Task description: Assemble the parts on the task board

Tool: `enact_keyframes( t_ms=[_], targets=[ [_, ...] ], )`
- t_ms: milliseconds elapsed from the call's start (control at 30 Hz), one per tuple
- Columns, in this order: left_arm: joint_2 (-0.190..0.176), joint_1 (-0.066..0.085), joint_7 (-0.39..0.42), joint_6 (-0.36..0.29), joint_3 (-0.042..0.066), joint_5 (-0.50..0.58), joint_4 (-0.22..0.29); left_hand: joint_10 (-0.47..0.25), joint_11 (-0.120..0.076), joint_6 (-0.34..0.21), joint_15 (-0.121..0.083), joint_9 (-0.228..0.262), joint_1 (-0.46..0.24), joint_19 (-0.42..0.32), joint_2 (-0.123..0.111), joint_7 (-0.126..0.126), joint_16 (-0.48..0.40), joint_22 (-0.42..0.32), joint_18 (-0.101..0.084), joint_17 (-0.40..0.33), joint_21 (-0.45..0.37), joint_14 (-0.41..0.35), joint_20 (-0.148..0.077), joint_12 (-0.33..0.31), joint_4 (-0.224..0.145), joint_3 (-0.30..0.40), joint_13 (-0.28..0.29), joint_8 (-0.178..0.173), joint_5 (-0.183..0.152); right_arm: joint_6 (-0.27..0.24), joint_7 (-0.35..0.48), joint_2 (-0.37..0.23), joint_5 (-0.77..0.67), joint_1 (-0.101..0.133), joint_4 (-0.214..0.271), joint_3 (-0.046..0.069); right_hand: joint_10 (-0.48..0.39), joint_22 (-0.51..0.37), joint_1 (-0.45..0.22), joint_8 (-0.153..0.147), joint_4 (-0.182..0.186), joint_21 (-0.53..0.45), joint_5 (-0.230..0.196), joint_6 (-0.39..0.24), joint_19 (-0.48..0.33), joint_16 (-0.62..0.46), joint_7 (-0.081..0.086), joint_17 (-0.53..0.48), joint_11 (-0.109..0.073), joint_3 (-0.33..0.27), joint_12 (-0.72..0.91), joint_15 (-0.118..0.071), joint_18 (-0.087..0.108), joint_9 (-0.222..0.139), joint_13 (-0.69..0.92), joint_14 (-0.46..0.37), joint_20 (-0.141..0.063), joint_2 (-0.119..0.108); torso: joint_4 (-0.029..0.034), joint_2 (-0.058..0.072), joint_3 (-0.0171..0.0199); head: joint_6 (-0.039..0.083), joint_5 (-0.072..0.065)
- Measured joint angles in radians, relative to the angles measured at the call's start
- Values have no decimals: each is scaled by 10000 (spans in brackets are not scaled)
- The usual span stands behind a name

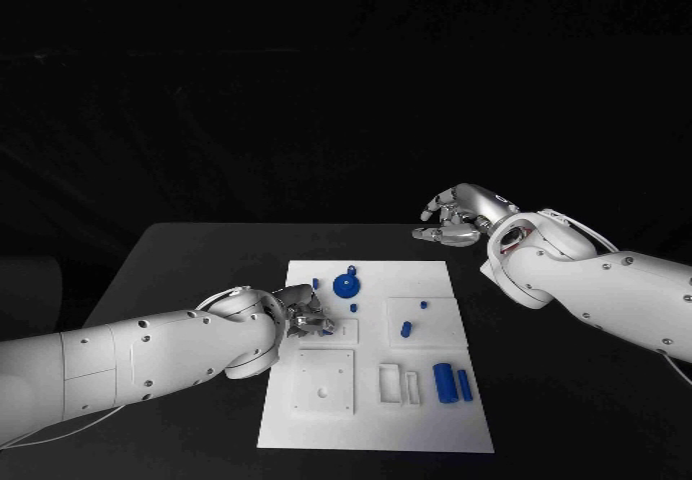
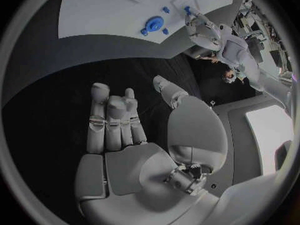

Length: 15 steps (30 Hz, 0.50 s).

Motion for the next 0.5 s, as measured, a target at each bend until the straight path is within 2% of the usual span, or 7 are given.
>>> enact_keyframes(
  t_ms=[233, 500],
  targets=[
    [17, -7, -6, 92, -10, 58, -11, 2, -2, 137, -38, -124, -179, 0, 127, -133, 4, 15, -1, -13, 0, 38, 0, 0, 30, -12, -12, 79, 173, 0, 0, 9, 1, 0, -10, 0, 14, 0, 0, 0, 28, 0, 39, 4, 1, -36, 1, 9, 13, -29, 0, 0, 0, -9, -10, 0, 0, 0, 0, 0, 0, 5, 1],
    [45, -5, -11, 186, -3, 108, -59, 2, -2, 212, -38, -176, -204, 0, 153, -172, 4, 36, -1, -27, 0, 38, 0, 40, 5, 14, -29, 105, 144, 2, 0, 20, 1, -1, -34, 0, 14, 1, 0, 0, 28, 0, 39, 5, 1, -40, 0, 9, 14, -28, 0, 0, 0, -8, -19, 0, 1, 0, 2, 1, 0, 23, 1]
  ],
)
